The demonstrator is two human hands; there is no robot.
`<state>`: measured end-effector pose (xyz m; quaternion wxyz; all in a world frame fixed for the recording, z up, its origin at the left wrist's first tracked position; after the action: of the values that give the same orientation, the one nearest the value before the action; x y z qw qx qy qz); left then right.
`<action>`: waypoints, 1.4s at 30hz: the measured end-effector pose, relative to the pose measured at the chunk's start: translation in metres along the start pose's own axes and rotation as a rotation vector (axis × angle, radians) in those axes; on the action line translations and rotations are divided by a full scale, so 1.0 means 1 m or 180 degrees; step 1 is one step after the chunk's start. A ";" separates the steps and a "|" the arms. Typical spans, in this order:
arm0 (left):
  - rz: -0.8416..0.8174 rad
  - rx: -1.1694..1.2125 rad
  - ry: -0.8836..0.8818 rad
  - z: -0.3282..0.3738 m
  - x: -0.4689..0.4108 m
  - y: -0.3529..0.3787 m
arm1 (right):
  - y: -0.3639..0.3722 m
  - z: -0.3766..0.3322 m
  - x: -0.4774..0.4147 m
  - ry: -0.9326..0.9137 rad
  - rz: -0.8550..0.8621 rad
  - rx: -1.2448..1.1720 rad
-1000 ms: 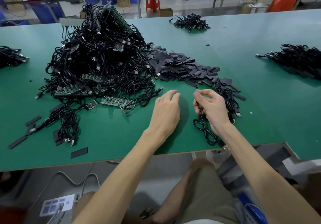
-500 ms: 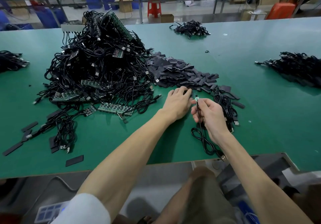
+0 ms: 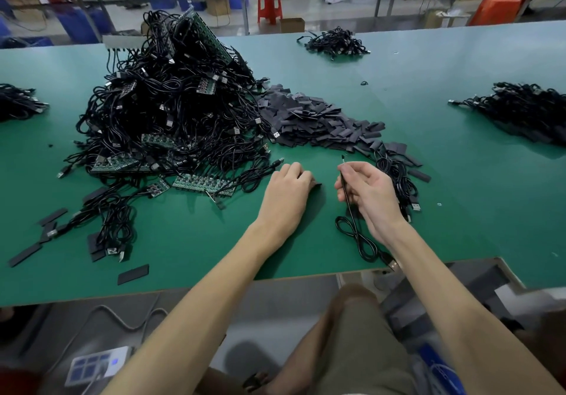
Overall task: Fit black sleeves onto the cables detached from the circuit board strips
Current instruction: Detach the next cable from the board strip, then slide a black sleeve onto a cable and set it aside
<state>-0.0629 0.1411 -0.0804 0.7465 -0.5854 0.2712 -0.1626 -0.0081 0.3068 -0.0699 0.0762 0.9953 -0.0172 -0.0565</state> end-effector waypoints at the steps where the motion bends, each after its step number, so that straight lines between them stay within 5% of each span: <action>1: 0.0014 0.0015 -0.0056 0.000 0.003 -0.001 | 0.000 0.000 0.000 -0.0007 -0.0005 0.0061; 12: -0.0172 0.2589 -0.0065 -0.011 0.009 -0.013 | -0.002 0.003 0.000 -0.0119 0.0026 0.0118; 23: -0.0407 0.0659 0.0724 0.013 0.019 -0.015 | -0.006 0.008 -0.004 -0.0091 0.0173 -0.0159; 32: -0.0248 0.0509 0.0812 0.015 0.020 -0.018 | -0.005 0.008 -0.005 -0.0045 -0.0047 0.0197; 35: -0.0147 0.0979 0.0654 0.012 0.021 -0.017 | -0.005 0.006 -0.002 -0.0073 -0.0108 -0.0003; 42: -0.0071 0.3344 -0.0302 -0.013 0.012 -0.018 | -0.003 0.004 -0.001 -0.0107 -0.0048 0.0237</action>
<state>-0.0599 0.1195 -0.0679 0.9490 -0.1418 0.1127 -0.2579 -0.0094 0.3093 -0.0746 0.0383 0.9965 -0.0131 -0.0731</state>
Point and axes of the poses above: each hand's wrist, its own x-axis away from the middle knuckle, its own y-axis out of the palm, z = x × y, the point moved 1 cm from there along -x, towards the middle knuckle, and after that the axes turned 13 degrees about -z, right-handed, at the moved point
